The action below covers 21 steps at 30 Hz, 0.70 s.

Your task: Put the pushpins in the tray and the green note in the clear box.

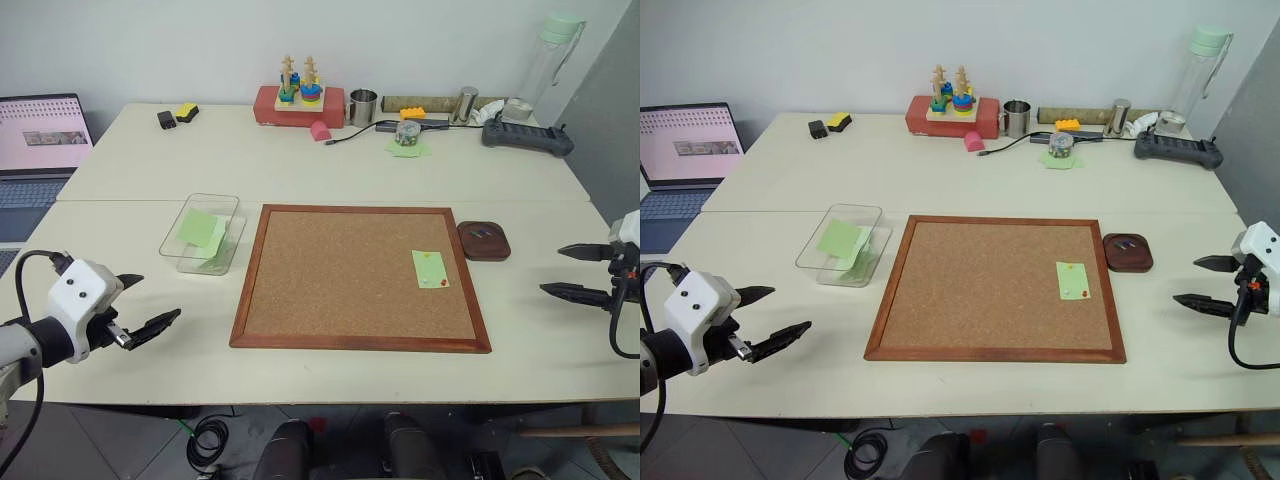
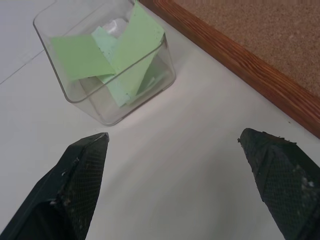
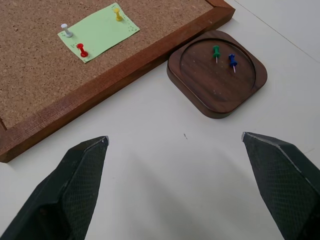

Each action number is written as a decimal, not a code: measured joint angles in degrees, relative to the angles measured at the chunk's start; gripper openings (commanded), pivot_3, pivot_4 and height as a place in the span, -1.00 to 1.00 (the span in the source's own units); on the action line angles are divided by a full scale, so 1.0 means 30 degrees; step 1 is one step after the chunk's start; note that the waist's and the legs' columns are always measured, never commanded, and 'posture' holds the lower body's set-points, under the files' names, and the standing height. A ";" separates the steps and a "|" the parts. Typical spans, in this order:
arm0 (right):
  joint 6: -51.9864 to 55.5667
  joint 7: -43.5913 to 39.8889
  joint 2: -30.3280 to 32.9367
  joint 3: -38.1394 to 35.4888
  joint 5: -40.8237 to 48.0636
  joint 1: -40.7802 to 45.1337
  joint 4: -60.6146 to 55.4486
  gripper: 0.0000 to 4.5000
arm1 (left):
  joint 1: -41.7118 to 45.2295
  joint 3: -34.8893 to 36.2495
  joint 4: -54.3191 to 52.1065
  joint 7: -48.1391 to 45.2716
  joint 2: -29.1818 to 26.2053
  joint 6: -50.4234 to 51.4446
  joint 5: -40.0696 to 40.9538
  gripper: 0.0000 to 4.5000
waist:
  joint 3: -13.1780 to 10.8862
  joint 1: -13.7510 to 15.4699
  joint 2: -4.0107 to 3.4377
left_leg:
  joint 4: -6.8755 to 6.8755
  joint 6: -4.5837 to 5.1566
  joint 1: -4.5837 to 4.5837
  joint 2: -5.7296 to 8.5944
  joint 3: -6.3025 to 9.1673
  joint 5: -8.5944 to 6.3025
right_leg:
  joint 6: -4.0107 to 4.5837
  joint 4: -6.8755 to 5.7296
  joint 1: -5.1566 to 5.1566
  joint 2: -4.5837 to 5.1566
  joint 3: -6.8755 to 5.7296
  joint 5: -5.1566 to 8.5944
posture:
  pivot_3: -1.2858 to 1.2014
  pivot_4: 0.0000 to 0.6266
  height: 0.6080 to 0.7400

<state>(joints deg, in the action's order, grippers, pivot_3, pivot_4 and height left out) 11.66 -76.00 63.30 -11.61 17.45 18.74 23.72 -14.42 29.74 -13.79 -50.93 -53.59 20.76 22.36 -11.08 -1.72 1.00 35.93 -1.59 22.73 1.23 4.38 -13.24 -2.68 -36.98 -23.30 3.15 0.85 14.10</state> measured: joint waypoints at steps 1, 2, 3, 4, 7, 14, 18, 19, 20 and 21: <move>-0.0006 0.0000 -0.0035 0.0000 -0.0008 0.0001 0.0002 1.00 | 0.0001 0.0000 -0.0004 -0.0011 0.0065 -0.0008 0.0058 0.98 | 0.0000 -0.0005 0.0000 | 0.0001 0.0000 0.0001 0.0000 0.0000 0.0000 | -0.0001 0.0000 0.0000 0.0000 0.0000 -0.0001 | 0.03 -0.52 1.00; -0.0016 0.0002 -0.0106 0.0001 -0.0028 0.0008 0.0005 1.00 | 0.0008 0.0000 -0.0023 -0.0057 0.0128 -0.0026 0.0096 0.98 | 0.0000 -0.0006 0.0000 | 0.0003 0.0000 0.0000 0.0000 0.0001 0.0000 | -0.0001 -0.0002 0.0000 0.0000 -0.0001 -0.0006 | 0.03 -0.52 1.00; -0.0019 0.0003 -0.0166 0.0005 -0.0090 0.0026 0.0005 1.00 | 0.0022 0.0013 -0.0038 -0.0103 0.0176 -0.0033 0.0117 0.98 | 0.0000 -0.0002 -0.0001 | 0.0005 0.0000 0.0000 0.0000 0.0000 0.0000 | -0.0002 -0.0003 0.0000 0.0000 0.0000 -0.0007 | 0.03 -0.52 1.00; -0.0022 0.0008 -0.0208 0.0015 -0.0133 0.0035 0.0005 1.00 | 0.0025 0.0015 -0.0046 -0.0151 0.0192 -0.0059 0.0122 0.98 | 0.0000 0.0001 -0.0001 | 0.0009 0.0000 0.0000 0.0001 0.0000 0.0001 | -0.0004 -0.0007 0.0000 -0.0001 -0.0001 -0.0007 | 0.03 -0.52 1.00; -0.0034 0.0019 -0.0295 0.0125 -0.0151 0.0101 0.0004 1.00 | 0.0014 0.0015 -0.0052 -0.0312 0.0199 -0.0375 0.0074 0.98 | 0.0001 0.0005 -0.0001 | 0.0018 0.0000 -0.0002 0.0000 -0.0002 0.0001 | -0.0009 -0.0010 0.0003 -0.0002 0.0003 -0.0012 | 0.03 -0.52 1.00; -0.0340 0.0133 -0.0394 0.0135 -0.0155 0.0127 0.0005 1.00 | 0.0023 0.0014 -0.0438 -0.0273 0.0442 0.0208 0.0219 0.98 | 0.0001 0.0006 -0.0001 | 0.0026 0.0000 -0.0002 0.0002 -0.0006 0.0001 | -0.0006 -0.0014 0.0006 -0.0002 0.0005 -0.0023 | 0.03 -0.52 1.00; -0.0461 0.0277 -0.0564 0.0134 -0.0147 0.0134 0.0000 1.00 | 0.0864 0.0013 -0.0776 0.0151 0.0804 0.0726 0.0800 0.98 | 0.0002 0.0012 -0.0001 | 0.0047 0.0000 -0.0004 0.0004 -0.0001 0.0002 | -0.0009 -0.0030 0.0012 -0.0004 0.0005 -0.0031 | 0.03 -0.52 1.00; -0.0477 0.0353 -0.0630 0.0128 -0.0141 0.0134 -0.0009 1.00 | 0.1135 0.0011 -0.0955 0.0213 0.0807 0.0809 0.0836 0.98 | 0.0003 0.0012 0.0000 | 0.0049 0.0000 -0.0003 0.0004 -0.0001 0.0002 | -0.0011 -0.0030 0.0013 -0.0004 0.0004 -0.0034 | 0.03 -0.52 1.00; -0.0504 0.0409 -0.0731 0.0116 -0.0132 0.0132 -0.0066 1.00 | 0.1481 -0.0004 -0.1303 0.0301 0.0806 0.0854 0.0890 0.98 | 0.0003 0.0014 0.0001 | 0.0055 0.0000 -0.0003 0.0005 -0.0001 0.0002 | -0.0013 -0.0030 0.0016 -0.0005 0.0006 -0.0039 | 0.03 -0.52 1.00; -0.0512 0.0468 -0.0868 0.0030 -0.0111 0.0129 -0.0154 1.00 | 0.1856 -0.0100 -0.1571 0.0380 0.0805 0.0908 0.1004 0.98 | 0.0003 0.0016 0.0000 | 0.0055 -0.0001 -0.0004 0.0008 -0.0002 0.0003 | -0.0016 -0.0031 0.0018 -0.0005 0.0011 -0.0042 | 0.03 -0.52 1.00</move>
<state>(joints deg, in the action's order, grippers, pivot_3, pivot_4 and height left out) 10.13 -74.60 60.70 -11.52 17.12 19.13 23.26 -8.85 29.44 -18.50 -49.78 -51.18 23.49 25.37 -11.07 -1.68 1.00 36.09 -1.60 22.71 1.26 4.37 -13.23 -2.73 -37.07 -23.24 3.13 0.89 13.97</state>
